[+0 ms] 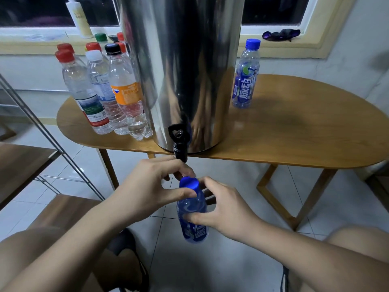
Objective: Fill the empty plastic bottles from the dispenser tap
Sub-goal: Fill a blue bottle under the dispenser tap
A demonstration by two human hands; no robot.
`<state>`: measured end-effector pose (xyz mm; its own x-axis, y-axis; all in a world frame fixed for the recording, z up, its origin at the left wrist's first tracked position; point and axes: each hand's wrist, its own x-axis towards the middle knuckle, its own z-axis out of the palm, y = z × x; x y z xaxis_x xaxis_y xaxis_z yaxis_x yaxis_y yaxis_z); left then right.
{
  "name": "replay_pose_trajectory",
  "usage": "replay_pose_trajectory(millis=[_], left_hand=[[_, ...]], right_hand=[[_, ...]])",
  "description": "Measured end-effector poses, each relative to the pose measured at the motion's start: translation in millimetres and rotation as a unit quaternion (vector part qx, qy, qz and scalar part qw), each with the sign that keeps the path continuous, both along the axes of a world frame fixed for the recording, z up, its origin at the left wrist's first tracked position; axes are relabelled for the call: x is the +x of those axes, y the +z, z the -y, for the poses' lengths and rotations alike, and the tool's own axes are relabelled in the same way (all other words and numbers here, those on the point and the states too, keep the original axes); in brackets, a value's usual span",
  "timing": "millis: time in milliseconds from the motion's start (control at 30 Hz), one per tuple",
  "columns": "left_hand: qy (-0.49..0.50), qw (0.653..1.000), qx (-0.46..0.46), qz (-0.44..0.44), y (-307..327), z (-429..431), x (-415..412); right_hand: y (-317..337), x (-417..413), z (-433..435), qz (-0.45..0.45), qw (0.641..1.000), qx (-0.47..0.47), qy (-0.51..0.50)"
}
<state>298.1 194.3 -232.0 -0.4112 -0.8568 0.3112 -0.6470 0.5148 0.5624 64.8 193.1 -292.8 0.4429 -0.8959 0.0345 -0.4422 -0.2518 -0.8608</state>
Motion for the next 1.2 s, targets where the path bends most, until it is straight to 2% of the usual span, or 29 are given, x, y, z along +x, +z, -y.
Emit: replay_pose_trajectory(millis=[233,467,567,700,767,1033,1200], left_hand=[[0.022,0.996,0.011,0.084,2,-1,1],[-0.09,0.99,0.08,0.072,11,-2,7],[-0.051,0.993,0.068,0.08,12,-6,3],[0.051,0.98,0.011,0.189,7,-9,-2],[0.054,0.981,-0.011,0.188,4,-8,-4],[-0.029,0.98,0.021,0.195,3,-6,-2],[0.042,0.979,0.007,0.199,5,-8,-5]], right_hand=[[-2,1,-2,-0.026,0.999,-0.03,0.008],[-3,1,-2,-0.027,0.999,-0.019,0.005],[-3,1,-1,-0.028,0.999,-0.019,0.008],[-3,3,1,-0.043,0.998,-0.032,0.016],[-3,3,0,-0.044,0.998,-0.032,0.015],[-2,-3,1,-0.033,0.999,-0.027,0.02],[-1,-3,2,-0.037,0.999,-0.036,0.009]])
